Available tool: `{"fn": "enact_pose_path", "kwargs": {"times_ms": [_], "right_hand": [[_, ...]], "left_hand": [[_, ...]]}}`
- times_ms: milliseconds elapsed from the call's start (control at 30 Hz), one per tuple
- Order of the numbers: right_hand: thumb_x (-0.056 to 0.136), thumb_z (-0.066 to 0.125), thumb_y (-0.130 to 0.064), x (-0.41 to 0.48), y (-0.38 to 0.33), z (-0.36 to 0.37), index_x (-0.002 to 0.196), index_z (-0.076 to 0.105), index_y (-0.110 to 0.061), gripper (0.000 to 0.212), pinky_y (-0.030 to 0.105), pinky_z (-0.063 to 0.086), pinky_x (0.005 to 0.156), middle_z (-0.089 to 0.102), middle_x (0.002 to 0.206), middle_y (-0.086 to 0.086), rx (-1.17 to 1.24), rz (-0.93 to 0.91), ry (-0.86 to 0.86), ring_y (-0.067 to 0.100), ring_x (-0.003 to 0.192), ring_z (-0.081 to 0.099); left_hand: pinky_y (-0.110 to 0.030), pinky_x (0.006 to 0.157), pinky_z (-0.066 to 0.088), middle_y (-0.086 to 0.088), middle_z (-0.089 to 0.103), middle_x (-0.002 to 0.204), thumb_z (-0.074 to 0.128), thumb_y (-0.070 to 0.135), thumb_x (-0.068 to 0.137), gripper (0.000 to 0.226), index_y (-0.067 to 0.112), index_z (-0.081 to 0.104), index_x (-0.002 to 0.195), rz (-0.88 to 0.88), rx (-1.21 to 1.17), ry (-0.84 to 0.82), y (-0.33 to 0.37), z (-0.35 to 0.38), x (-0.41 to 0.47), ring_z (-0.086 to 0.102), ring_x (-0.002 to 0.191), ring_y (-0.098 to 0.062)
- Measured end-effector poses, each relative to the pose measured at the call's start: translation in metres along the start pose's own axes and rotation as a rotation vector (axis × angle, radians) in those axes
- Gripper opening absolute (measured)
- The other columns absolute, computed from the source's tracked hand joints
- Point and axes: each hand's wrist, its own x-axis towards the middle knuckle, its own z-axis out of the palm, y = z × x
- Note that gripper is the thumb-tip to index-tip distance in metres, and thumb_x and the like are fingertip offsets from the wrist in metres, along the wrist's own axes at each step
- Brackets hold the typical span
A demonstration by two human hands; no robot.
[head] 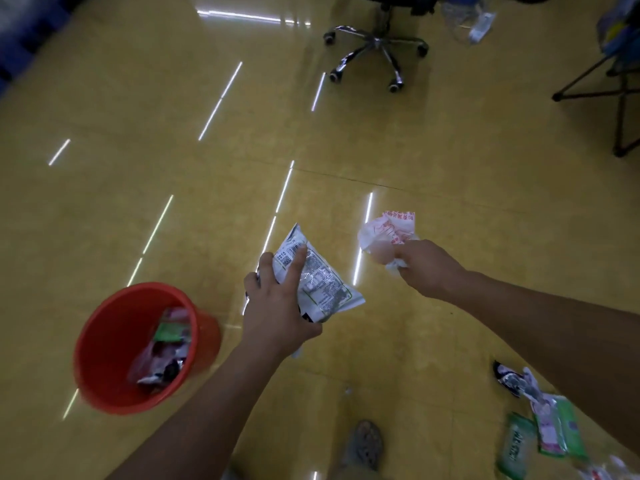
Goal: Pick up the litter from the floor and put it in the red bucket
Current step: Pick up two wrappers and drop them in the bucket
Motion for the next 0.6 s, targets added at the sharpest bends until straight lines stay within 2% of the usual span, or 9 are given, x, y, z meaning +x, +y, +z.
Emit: {"fn": "enact_pose_path", "kwargs": {"times_ms": [100, 233, 367, 433, 600], "right_hand": [[0.094, 0.046, -0.014, 0.017, -0.045, 0.016, 0.116, 0.067, -0.025, 0.032, 0.026, 0.037, 0.07, 0.067, 0.109, -0.001, -0.03, -0.061, -0.013, 0.019, 0.097, 0.055], [0.092, 0.047, -0.01, 0.038, -0.113, 0.038, 0.11, 0.068, -0.025, 0.031, 0.026, 0.042, 0.066, 0.065, 0.099, -0.005, -0.069, -0.121, -0.058, 0.018, 0.095, 0.056], [0.091, 0.05, -0.014, 0.055, -0.181, 0.06, 0.113, 0.068, -0.026, 0.031, 0.033, 0.051, 0.077, 0.067, 0.103, 0.0, -0.077, -0.189, -0.063, 0.022, 0.093, 0.061], [0.091, 0.051, -0.016, 0.062, -0.216, 0.072, 0.113, 0.068, -0.027, 0.029, 0.031, 0.049, 0.076, 0.067, 0.104, 0.001, -0.083, -0.22, -0.076, 0.021, 0.093, 0.061], [0.095, 0.049, -0.016, 0.075, -0.293, 0.1, 0.118, 0.066, -0.021, 0.029, 0.025, 0.033, 0.068, 0.066, 0.104, 0.005, -0.137, -0.29, -0.103, 0.018, 0.092, 0.054]], "left_hand": [[-0.044, 0.1, 0.033, -0.018, 0.006, 0.153, 0.079, 0.055, 0.053, 0.13, 0.046, -0.005, 0.152, -0.047, 0.004, 0.016, -0.045, -0.013, -0.017, 0.026, 0.126, -0.039], [-0.047, 0.104, 0.03, -0.021, 0.01, 0.152, 0.079, 0.056, 0.053, 0.13, 0.045, -0.003, 0.152, -0.127, -0.012, 0.041, -0.11, -0.034, -0.046, 0.027, 0.126, -0.039], [-0.05, 0.104, 0.032, -0.022, 0.009, 0.153, 0.079, 0.058, 0.051, 0.131, 0.048, -0.005, 0.151, -0.215, -0.039, 0.046, -0.175, -0.049, -0.075, 0.026, 0.125, -0.041], [-0.05, 0.104, 0.033, -0.02, 0.005, 0.154, 0.078, 0.059, 0.051, 0.132, 0.05, -0.009, 0.149, -0.247, -0.061, 0.037, -0.205, -0.054, -0.088, 0.023, 0.126, -0.04], [-0.048, 0.098, 0.042, -0.014, 0.003, 0.153, 0.078, 0.059, 0.05, 0.132, 0.052, -0.01, 0.148, -0.308, -0.105, 0.059, -0.269, -0.068, -0.114, 0.022, 0.124, -0.037]]}}
